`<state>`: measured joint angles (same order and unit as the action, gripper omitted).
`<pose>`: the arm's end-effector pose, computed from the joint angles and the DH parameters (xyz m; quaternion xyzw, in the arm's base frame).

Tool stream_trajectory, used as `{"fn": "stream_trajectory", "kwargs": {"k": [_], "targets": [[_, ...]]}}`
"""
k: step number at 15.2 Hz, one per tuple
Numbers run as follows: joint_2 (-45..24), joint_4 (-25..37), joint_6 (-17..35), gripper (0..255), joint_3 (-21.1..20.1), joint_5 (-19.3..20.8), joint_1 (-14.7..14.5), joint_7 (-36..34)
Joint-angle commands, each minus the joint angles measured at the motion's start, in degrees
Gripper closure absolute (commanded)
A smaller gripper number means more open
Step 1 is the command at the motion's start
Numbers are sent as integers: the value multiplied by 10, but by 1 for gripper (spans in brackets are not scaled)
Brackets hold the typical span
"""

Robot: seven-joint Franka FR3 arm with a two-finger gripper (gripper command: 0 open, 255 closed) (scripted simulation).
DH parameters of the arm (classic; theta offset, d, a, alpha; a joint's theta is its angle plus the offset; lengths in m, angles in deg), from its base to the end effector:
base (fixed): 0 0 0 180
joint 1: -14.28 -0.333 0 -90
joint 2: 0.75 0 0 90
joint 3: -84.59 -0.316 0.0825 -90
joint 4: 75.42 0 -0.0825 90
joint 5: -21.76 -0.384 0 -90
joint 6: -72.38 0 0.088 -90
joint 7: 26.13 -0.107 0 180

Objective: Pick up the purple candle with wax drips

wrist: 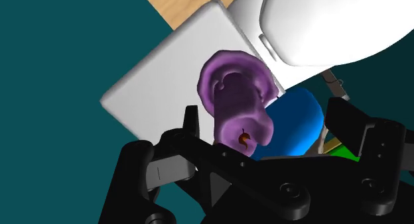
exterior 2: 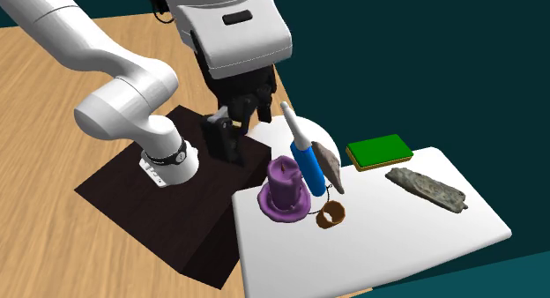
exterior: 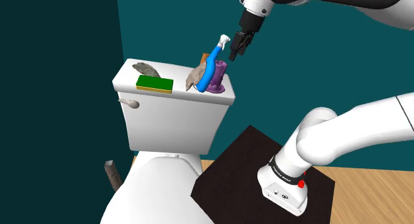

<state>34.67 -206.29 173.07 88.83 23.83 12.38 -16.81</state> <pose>0.3714 -0.0241 0.5847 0.9966 0.0692 0.0452 0.0008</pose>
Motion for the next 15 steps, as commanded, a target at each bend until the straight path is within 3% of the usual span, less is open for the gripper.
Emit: {"fn": "stream_trajectory", "kwargs": {"k": [1,3,13,14,15], "targets": [[-35,0,31,0,6,5,-8,28],[-74,8,58,0,10,7,-16,53],[-78,-47,117,0,12,8,-15,53],[-78,-47,117,255,12,8,-15,53],[-78,-47,117,255,12,8,-15,53]]}}
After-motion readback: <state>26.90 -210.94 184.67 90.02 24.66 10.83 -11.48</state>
